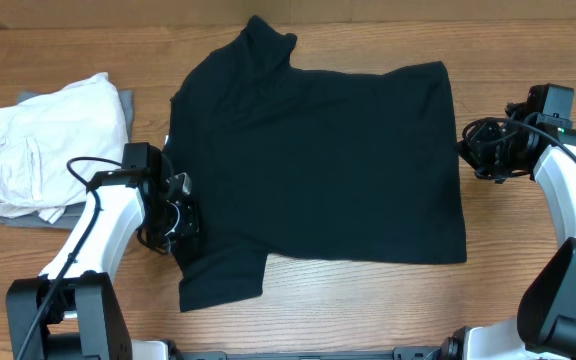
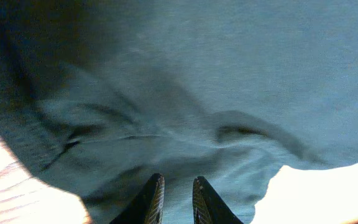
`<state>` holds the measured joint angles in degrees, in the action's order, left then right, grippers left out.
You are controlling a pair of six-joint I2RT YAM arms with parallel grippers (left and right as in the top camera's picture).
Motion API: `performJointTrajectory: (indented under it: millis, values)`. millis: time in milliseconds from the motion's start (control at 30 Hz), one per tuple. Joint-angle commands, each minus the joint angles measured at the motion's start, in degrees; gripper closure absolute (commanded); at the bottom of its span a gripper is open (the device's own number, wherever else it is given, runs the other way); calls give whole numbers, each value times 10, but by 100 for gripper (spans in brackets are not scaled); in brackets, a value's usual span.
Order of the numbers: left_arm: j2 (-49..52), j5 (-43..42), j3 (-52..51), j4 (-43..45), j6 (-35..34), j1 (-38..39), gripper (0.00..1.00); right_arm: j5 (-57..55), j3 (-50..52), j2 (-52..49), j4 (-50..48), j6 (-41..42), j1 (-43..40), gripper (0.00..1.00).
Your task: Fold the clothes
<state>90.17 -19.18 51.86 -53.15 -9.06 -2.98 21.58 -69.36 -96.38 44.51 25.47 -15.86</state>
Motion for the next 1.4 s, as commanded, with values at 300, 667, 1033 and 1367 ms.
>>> performJointTrajectory:
  millis: [300, 667, 1033, 1367]
  values:
    - [3, -125, 10, -92, 83, 38, 54, -11, -3, 8, 12, -17, 1, 78]
    - [4, 57, -7, -85, -96, 209, 43, -14, -3, 8, 24, -19, 1, 72]
    - [4, 119, -101, -63, -231, 236, 40, -16, -3, 8, 28, -30, 1, 71]
    - [4, 117, -117, -44, -245, 240, 56, -16, -3, 8, 31, -30, 1, 71]
